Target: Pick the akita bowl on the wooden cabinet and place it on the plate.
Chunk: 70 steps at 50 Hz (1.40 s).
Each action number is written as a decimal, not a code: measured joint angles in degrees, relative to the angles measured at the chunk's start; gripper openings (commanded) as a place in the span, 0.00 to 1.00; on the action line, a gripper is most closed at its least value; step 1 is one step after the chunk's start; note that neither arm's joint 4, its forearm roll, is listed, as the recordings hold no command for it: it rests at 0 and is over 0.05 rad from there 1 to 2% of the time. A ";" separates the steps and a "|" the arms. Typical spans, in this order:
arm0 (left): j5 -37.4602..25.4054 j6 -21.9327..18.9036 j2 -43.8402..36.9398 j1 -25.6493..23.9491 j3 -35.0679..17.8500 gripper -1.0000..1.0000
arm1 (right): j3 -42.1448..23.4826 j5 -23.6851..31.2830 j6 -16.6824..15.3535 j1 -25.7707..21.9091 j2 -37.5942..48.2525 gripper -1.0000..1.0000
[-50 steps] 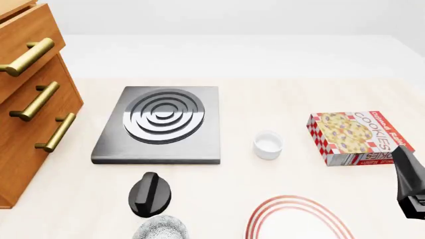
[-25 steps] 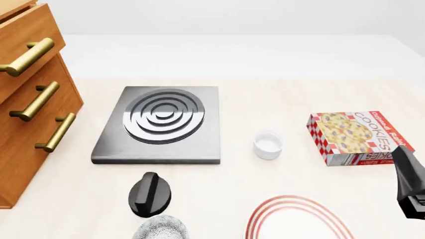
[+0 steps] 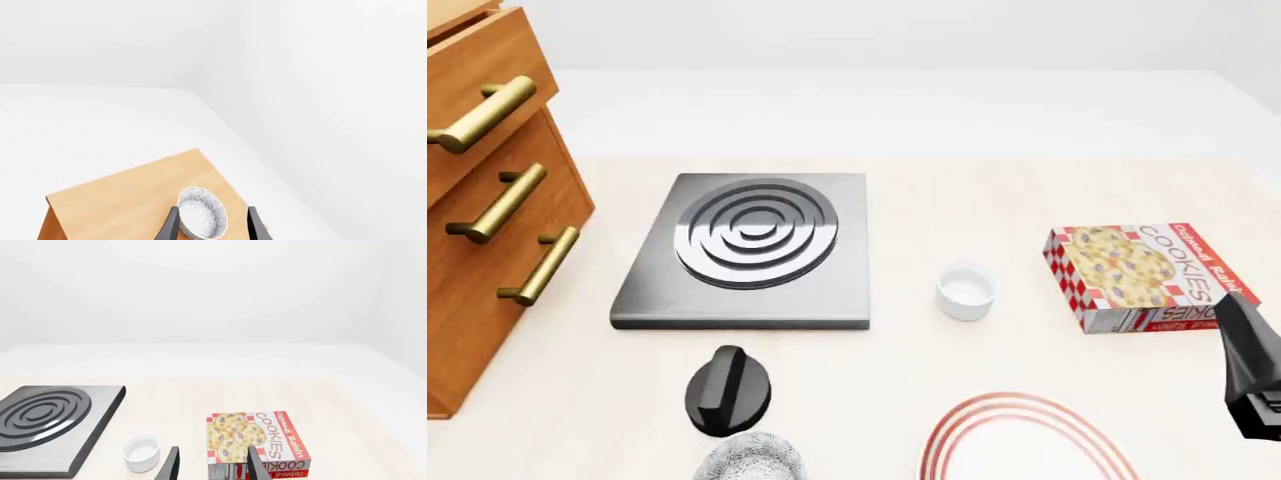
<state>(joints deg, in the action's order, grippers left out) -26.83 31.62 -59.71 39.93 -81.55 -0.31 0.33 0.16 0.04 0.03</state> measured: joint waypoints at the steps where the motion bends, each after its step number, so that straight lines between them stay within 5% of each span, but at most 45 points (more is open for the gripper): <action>1: 0.14 0.02 -0.13 0.17 0.07 1.00 | 0.00 0.00 0.00 0.00 0.00 1.00; 33: 4.62 -0.89 -2.91 1.93 6.59 1.00 | 0.00 0.01 0.00 0.00 0.00 1.00; 70: 8.25 -2.17 -7.51 -0.37 8.10 1.00 | 0.00 0.00 0.00 0.00 0.00 1.00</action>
<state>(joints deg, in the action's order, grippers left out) -18.57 29.44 -67.22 39.56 -73.44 -0.31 0.33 0.16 0.04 0.03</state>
